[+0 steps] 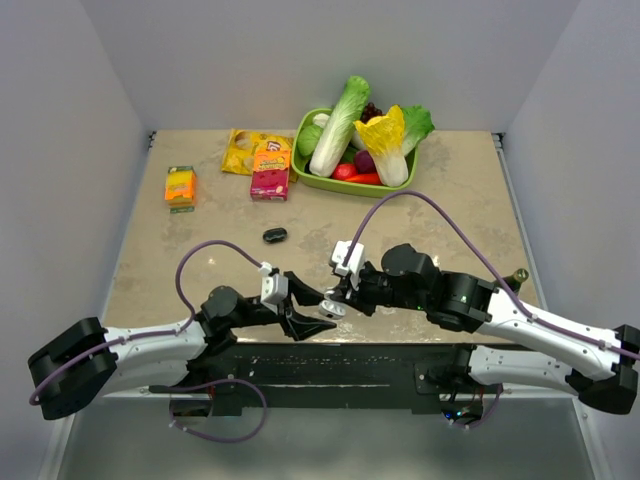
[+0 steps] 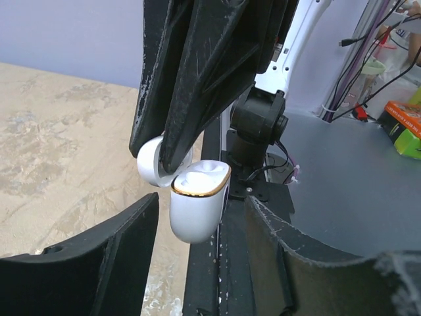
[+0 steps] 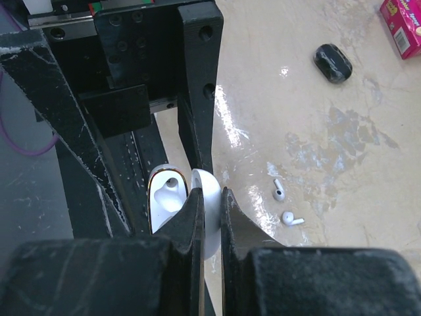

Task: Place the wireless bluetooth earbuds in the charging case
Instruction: Adjust the charging case, then pick up the earbud from the center of the board.

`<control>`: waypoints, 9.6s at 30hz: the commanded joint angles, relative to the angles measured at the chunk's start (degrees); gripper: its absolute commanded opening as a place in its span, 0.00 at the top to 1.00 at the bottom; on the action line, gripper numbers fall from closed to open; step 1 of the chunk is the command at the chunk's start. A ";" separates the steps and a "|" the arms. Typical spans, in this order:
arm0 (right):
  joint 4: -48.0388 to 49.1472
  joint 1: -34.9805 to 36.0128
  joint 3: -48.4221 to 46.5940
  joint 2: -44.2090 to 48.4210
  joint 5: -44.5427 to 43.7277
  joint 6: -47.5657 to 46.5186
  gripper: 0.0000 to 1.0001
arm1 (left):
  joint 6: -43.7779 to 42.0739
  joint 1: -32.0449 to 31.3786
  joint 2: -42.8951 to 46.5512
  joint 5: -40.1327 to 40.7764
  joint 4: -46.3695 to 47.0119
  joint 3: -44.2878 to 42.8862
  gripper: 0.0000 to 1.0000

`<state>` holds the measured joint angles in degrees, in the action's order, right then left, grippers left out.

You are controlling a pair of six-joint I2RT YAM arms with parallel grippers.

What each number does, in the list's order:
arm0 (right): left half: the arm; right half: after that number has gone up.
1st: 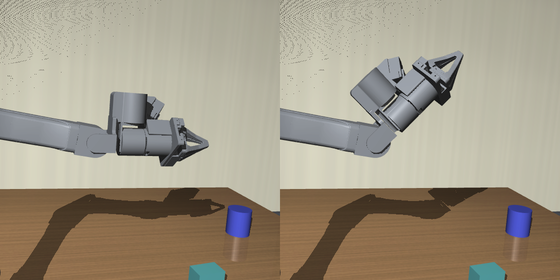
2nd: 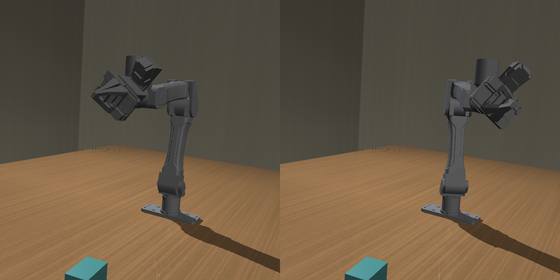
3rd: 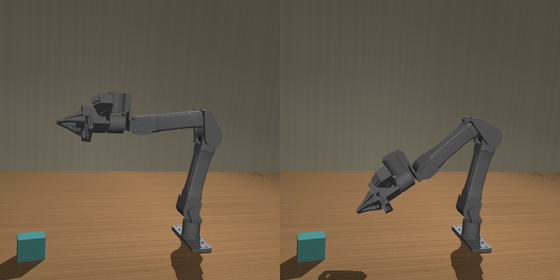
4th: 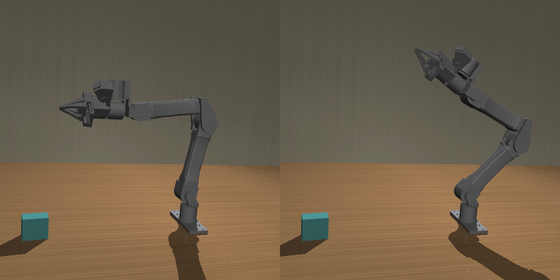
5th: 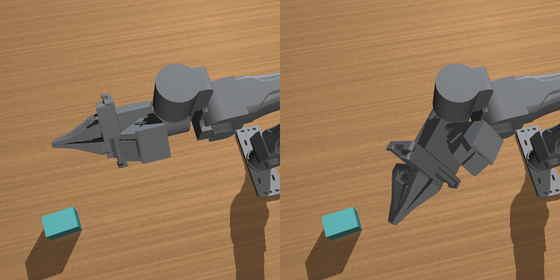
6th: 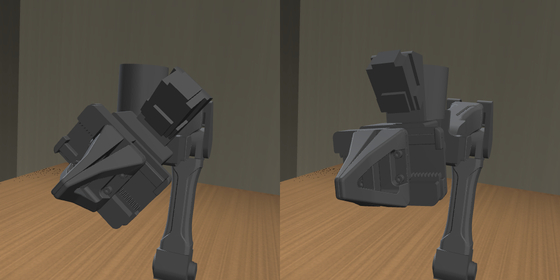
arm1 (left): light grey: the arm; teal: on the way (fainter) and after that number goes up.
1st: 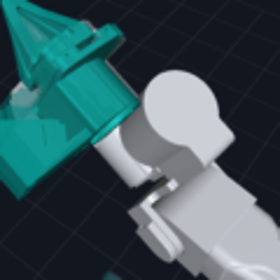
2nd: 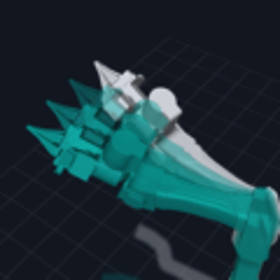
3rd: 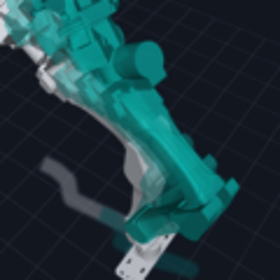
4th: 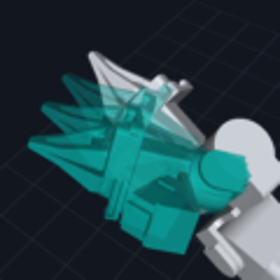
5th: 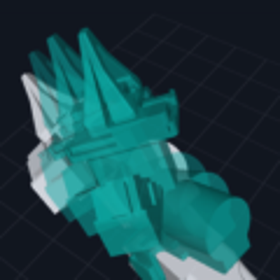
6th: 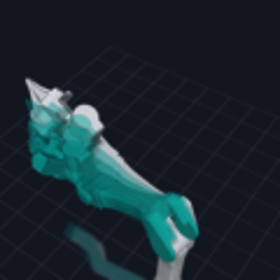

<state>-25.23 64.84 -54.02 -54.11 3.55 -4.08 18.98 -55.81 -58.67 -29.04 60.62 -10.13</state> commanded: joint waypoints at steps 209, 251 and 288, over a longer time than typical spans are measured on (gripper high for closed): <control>20.16 -13.25 4.13 -27.71 -22.98 30.88 0.48 | 1.50 0.35 23.78 16.47 5.83 19.97 1.00; 4.84 -13.42 -9.70 -50.31 -14.45 30.18 0.58 | 3.17 0.35 23.87 16.64 10.83 22.79 1.00; 5.72 -13.42 -5.13 -45.92 -13.31 31.15 1.00 | 3.78 0.35 21.41 16.47 14.17 23.40 1.00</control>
<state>-17.17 51.35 -60.90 -102.56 -10.70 26.09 22.09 -55.53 -37.19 -12.62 70.13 -2.90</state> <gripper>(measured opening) 0.197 0.320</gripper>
